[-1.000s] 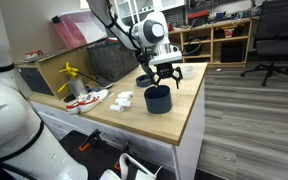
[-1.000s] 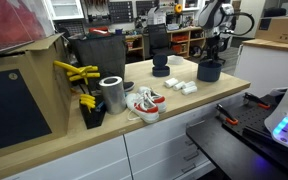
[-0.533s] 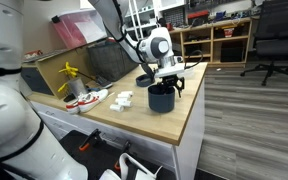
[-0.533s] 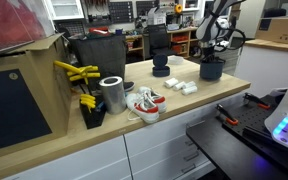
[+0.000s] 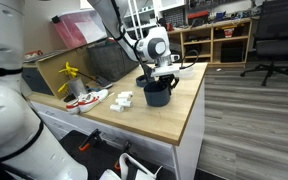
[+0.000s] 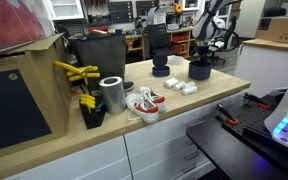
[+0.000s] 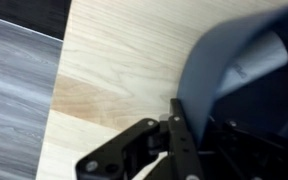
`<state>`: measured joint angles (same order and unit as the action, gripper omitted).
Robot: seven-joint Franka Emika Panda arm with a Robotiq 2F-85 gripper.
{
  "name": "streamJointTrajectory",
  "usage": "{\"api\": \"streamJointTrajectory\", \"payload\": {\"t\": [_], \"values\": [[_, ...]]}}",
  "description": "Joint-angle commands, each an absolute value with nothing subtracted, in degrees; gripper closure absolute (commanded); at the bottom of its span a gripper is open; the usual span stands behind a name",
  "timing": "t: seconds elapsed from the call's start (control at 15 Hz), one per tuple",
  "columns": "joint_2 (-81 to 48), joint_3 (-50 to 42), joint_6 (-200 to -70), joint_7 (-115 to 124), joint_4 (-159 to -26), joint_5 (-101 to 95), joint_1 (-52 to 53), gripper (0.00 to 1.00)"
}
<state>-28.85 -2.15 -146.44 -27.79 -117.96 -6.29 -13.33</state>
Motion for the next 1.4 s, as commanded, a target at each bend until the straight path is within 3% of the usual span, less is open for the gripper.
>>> {"api": "streamJointTrajectory", "payload": {"t": [0.0,0.27,0.53,0.73,0.87,1.13,1.33], "values": [[-25.11,1.85,-152.23,-29.73,-121.13,-1.04,-15.94,1.0],[-21.75,9.36,-165.49,-36.01,-125.68,6.76,-21.52,0.99],[-21.31,24.37,-178.18,-46.97,-128.45,16.73,-33.49,0.99],[-23.58,38.87,-183.51,-52.82,-128.55,21.1,-45.35,0.99],[-22.64,43.66,-180.41,-53.1,-129.78,20.56,-50.25,0.99],[-15.66,32.87,-163.01,-44.42,-131.82,15.88,-44.77,0.99],[-13.27,18.47,-153.53,-37.0,-131.1,9.71,-33.56,0.99]]}}
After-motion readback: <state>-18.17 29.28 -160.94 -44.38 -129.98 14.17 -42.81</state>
